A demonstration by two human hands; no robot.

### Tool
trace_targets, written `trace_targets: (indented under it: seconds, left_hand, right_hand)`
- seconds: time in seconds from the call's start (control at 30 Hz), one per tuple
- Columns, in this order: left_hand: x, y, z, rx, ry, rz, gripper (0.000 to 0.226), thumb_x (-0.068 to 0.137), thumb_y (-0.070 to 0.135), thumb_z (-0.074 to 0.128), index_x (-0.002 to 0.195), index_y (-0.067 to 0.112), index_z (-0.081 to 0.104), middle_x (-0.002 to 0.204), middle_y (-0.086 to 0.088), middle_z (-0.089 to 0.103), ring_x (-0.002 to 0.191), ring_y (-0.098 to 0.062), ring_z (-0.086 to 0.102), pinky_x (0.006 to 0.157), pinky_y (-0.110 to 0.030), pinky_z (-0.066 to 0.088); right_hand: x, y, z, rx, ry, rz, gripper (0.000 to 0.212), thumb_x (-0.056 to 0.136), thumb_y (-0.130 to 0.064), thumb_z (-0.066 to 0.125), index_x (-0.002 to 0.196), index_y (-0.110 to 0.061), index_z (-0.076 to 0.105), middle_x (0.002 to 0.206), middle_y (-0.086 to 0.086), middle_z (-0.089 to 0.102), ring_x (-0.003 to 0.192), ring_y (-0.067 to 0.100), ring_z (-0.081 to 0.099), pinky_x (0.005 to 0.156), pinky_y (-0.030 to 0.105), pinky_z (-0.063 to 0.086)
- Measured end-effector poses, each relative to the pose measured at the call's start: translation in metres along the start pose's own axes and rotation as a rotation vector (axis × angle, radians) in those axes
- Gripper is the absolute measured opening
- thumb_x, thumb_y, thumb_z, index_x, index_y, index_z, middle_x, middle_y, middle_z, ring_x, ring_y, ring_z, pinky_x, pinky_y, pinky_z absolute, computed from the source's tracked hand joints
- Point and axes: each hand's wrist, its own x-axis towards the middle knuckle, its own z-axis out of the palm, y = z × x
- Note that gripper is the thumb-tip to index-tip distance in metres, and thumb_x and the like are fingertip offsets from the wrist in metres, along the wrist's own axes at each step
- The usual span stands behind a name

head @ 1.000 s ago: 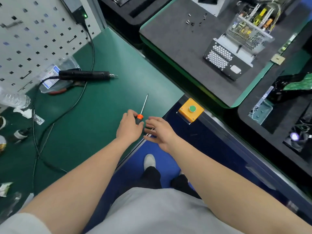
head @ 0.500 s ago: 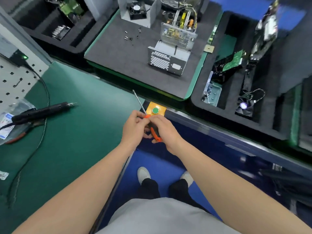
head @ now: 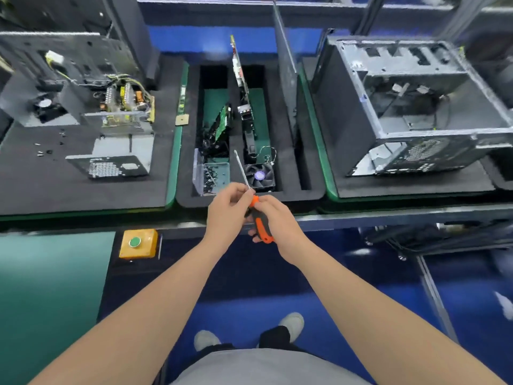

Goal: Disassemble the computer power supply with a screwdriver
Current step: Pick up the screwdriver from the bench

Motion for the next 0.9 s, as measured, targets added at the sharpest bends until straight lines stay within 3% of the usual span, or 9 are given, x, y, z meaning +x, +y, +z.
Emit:
trace_targets:
  seconds: [0.1, 0.23, 0.37, 0.47, 0.6, 0.73, 0.9]
  left_hand:
    - [0.010, 0.026, 0.059, -0.016, -0.083, 0.048, 0.012, 0.103, 0.035, 0.063, 0.094, 0.032, 0.071, 0.080, 0.012, 0.071, 0.072, -0.010, 0.070, 0.069, -0.029, 0.061]
    - [0.014, 0.057, 0.135, -0.044, -0.171, 0.113, 0.012, 0.104, 0.032, 0.063, 0.101, 0.027, 0.073, 0.090, 0.006, 0.076, 0.085, -0.017, 0.075, 0.072, -0.026, 0.062]
    - [0.012, 0.082, 0.214, -0.045, -0.264, 0.139, 0.010, 0.101, 0.032, 0.066, 0.108, 0.028, 0.073, 0.100, 0.008, 0.075, 0.094, -0.018, 0.074, 0.087, -0.041, 0.063]
    - [0.014, 0.095, 0.266, -0.054, -0.325, 0.148, 0.011, 0.097, 0.029, 0.072, 0.108, 0.029, 0.071, 0.102, 0.014, 0.075, 0.099, -0.011, 0.073, 0.092, -0.040, 0.062]
    - [0.016, 0.104, 0.328, -0.013, -0.409, 0.185, 0.011, 0.095, 0.025, 0.075, 0.104, 0.029, 0.069, 0.097, 0.015, 0.074, 0.094, -0.003, 0.072, 0.086, -0.032, 0.062]
    - [0.027, 0.117, 0.380, -0.020, -0.459, 0.216, 0.010, 0.094, 0.025, 0.075, 0.099, 0.032, 0.070, 0.096, 0.021, 0.074, 0.091, -0.001, 0.072, 0.070, -0.017, 0.058]
    - [0.044, 0.133, 0.442, -0.015, -0.559, 0.198, 0.007, 0.093, 0.023, 0.076, 0.097, 0.028, 0.074, 0.089, 0.014, 0.076, 0.082, -0.009, 0.076, 0.065, -0.033, 0.064]
  right_hand:
    - [-0.006, -0.012, -0.056, 0.060, 0.096, -0.042, 0.027, 0.093, -0.044, 0.056, 0.104, -0.024, 0.070, 0.091, 0.005, 0.075, 0.066, 0.027, 0.065, 0.056, 0.035, 0.055]
    - [-0.020, -0.023, -0.128, 0.121, 0.210, -0.109, 0.020, 0.094, -0.041, 0.055, 0.094, -0.030, 0.071, 0.085, 0.006, 0.072, 0.064, 0.026, 0.062, 0.053, 0.034, 0.052]
    - [-0.039, -0.029, -0.203, 0.207, 0.329, -0.174, 0.022, 0.094, -0.035, 0.054, 0.101, -0.022, 0.070, 0.085, 0.010, 0.071, 0.063, 0.027, 0.061, 0.052, 0.034, 0.050]
    - [-0.051, -0.032, -0.251, 0.273, 0.423, -0.199, 0.024, 0.092, -0.036, 0.055, 0.106, -0.021, 0.068, 0.085, 0.008, 0.071, 0.064, 0.025, 0.063, 0.053, 0.033, 0.050]
    - [-0.061, -0.036, -0.306, 0.358, 0.532, -0.218, 0.026, 0.089, -0.035, 0.057, 0.107, -0.021, 0.070, 0.085, 0.009, 0.072, 0.068, 0.024, 0.066, 0.060, 0.037, 0.052]
    - [-0.058, -0.040, -0.353, 0.411, 0.620, -0.235, 0.024, 0.089, -0.033, 0.057, 0.104, -0.020, 0.071, 0.085, 0.010, 0.073, 0.070, 0.022, 0.069, 0.056, 0.035, 0.054]
    - [-0.046, -0.046, -0.412, 0.471, 0.781, -0.261, 0.022, 0.092, -0.028, 0.054, 0.101, -0.011, 0.066, 0.081, 0.008, 0.066, 0.070, 0.019, 0.063, 0.055, 0.032, 0.051]
